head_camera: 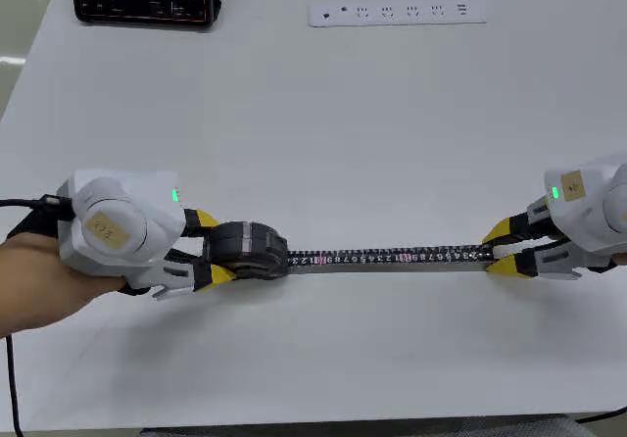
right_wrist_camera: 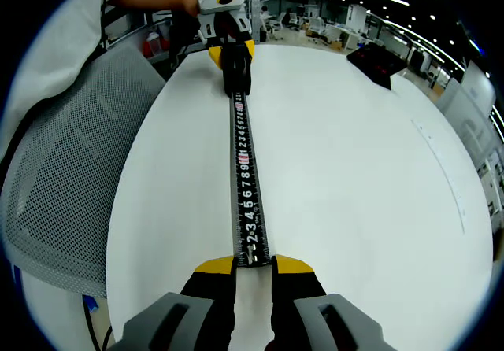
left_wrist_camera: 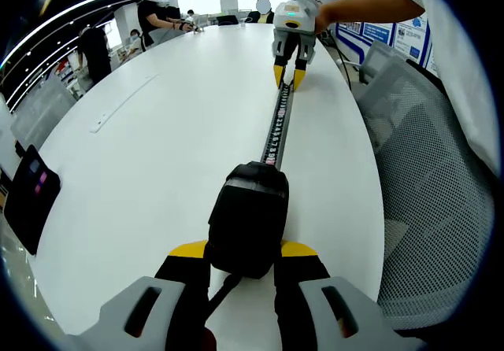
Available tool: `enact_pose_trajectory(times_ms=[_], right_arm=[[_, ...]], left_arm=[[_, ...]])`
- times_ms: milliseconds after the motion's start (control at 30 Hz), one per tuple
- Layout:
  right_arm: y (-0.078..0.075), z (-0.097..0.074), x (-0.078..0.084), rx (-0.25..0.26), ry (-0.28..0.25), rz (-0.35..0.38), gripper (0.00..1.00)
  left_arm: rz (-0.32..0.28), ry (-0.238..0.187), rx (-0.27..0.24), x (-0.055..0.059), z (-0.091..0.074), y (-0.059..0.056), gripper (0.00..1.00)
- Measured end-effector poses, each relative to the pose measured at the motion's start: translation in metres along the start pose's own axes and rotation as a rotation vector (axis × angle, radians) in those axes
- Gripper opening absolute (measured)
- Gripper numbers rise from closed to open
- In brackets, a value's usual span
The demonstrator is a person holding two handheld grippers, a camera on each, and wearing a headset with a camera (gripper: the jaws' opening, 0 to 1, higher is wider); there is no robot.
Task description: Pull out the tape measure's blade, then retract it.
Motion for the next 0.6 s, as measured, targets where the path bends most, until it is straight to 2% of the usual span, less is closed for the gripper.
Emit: enact_pose_trajectory(times_ms=[233, 600], right_arm=[[0.0028, 0.0015, -0.0016, -0.006, -0.014, 0.018, 0.20], [0.0045, 0.0004, -0.0029, 0.000, -0.020, 0.034, 0.24]], left_arm=[[-0.030, -0.002, -0.004, -0.0003, 0.0009, -0.0010, 0.30], [-0.026, -0.003, 0.005, -0.0013, 0.0028, -0.0043, 0.38]])
Point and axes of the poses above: the centre of the closed fingertips' face, and the gripper's own axes: z roughly forward along the fingers, y roughly to its left, x roughly out of its underside, the point moved 2 cm from there along -z, roughly backward along the fingers, and after that the axes turned 15 degrees about -y, right-handed, at the moved point
